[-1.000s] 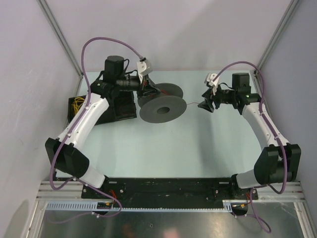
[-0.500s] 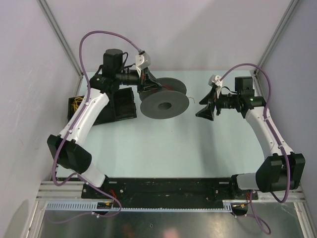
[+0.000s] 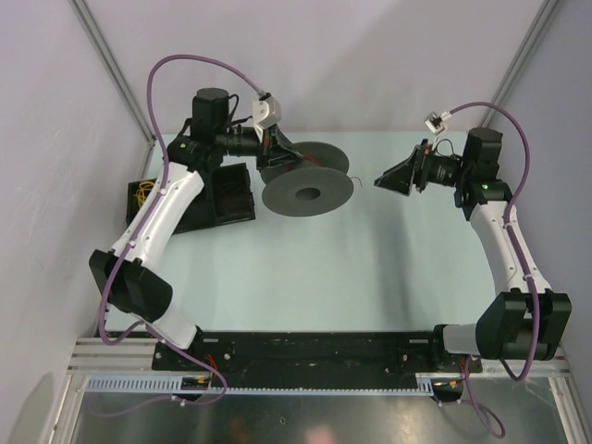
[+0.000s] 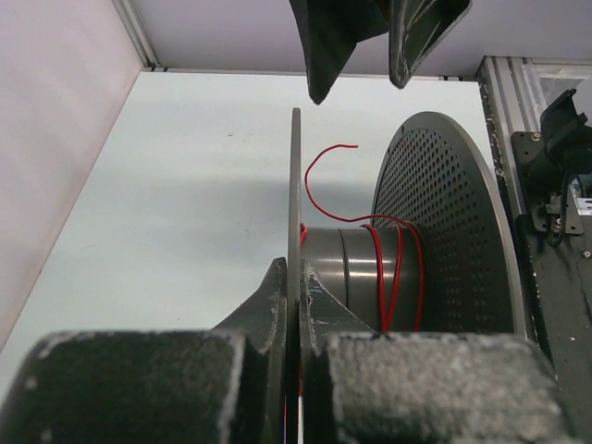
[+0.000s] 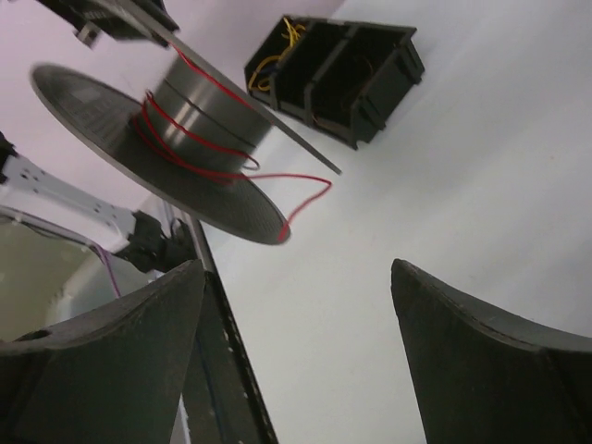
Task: Wrap the cables
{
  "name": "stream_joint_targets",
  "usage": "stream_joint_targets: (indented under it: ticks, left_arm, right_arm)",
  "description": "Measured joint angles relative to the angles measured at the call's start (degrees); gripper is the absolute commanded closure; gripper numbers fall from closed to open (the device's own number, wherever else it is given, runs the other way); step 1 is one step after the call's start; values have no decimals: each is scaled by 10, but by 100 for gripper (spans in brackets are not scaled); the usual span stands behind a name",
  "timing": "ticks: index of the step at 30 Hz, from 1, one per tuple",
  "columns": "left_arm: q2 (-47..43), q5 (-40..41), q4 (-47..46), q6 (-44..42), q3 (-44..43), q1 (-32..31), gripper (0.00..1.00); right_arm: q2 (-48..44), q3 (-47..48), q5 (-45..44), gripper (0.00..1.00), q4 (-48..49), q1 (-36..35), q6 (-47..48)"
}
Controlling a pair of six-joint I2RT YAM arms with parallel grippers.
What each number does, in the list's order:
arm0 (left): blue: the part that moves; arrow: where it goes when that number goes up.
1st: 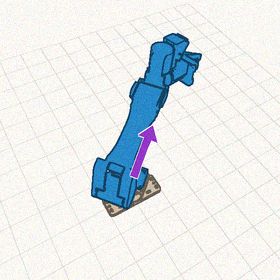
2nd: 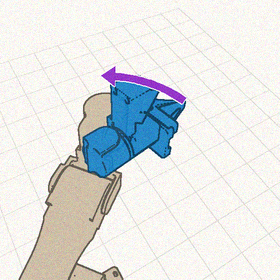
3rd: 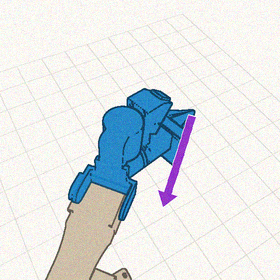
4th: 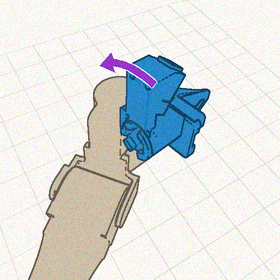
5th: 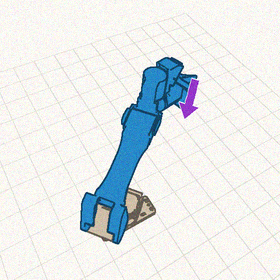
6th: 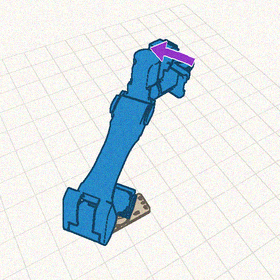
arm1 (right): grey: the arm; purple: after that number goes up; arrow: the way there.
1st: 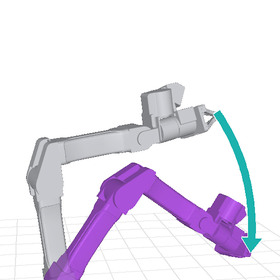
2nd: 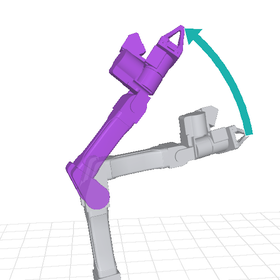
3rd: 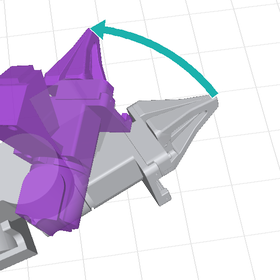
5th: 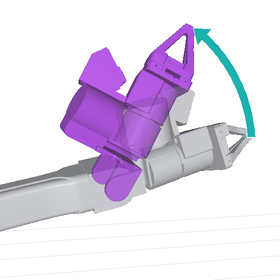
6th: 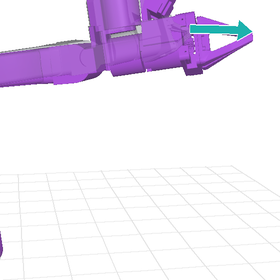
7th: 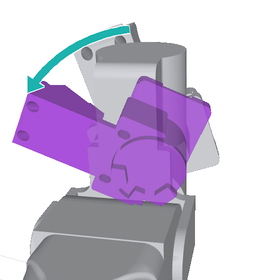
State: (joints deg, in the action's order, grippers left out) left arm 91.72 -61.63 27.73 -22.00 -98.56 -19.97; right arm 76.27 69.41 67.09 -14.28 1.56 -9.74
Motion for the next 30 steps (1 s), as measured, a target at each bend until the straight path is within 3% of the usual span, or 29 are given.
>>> stream_joint_targets:
  ticks: [4,10,30]
  left_arm:
    - [0,1,0,-11,0,-1,100]
    - [0,4,0,-22,5,-5,100]
    - [0,14,1,-37,23,-14,100]
  right_arm:
    - [-1,0,-13,18,48,-4,-78]
    - [3,0,-51,26,55,-26,-110]
    - [50,0,-138,50,15,-105,-89]
